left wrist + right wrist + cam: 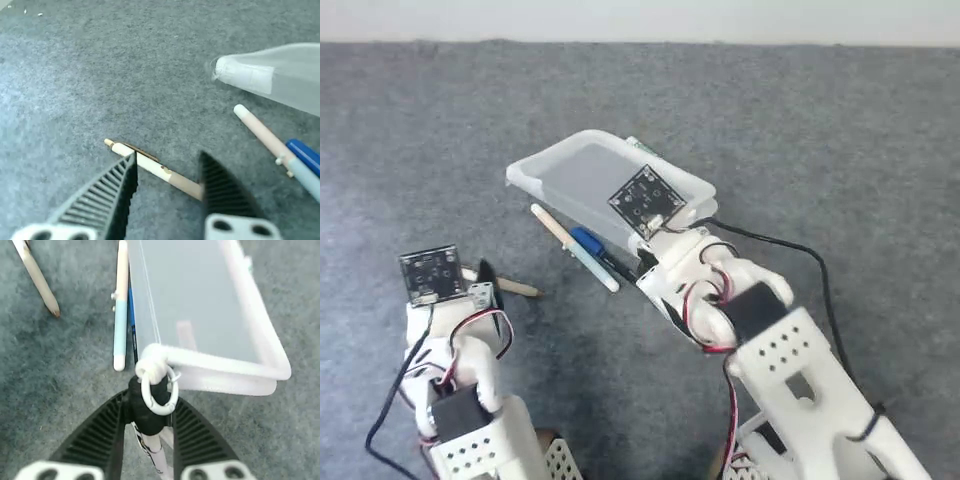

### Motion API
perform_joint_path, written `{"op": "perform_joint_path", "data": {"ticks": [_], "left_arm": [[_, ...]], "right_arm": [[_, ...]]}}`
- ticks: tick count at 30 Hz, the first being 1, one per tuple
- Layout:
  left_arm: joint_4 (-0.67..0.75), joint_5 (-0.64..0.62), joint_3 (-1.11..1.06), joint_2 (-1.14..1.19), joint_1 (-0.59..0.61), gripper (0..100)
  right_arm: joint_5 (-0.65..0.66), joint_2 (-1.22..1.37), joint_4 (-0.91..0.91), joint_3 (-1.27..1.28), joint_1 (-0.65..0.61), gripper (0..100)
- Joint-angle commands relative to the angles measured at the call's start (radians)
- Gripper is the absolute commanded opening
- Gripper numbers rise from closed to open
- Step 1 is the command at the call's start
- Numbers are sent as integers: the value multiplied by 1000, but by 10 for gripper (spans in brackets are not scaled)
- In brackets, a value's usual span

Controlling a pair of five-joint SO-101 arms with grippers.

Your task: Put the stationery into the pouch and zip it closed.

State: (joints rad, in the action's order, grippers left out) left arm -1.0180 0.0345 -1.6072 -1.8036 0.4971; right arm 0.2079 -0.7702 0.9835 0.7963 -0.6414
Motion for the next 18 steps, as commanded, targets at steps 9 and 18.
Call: {"op": "perform_joint_path", "data": {"ticks": [9,18], "left_arm": [[-5,-54,153,-18,-201,288],[3,-170,303,-18,-269,289]], "right_arm": [[100,-105,-27,-14,-36,7],[183,-96,-84,-158,-51,7]]}}
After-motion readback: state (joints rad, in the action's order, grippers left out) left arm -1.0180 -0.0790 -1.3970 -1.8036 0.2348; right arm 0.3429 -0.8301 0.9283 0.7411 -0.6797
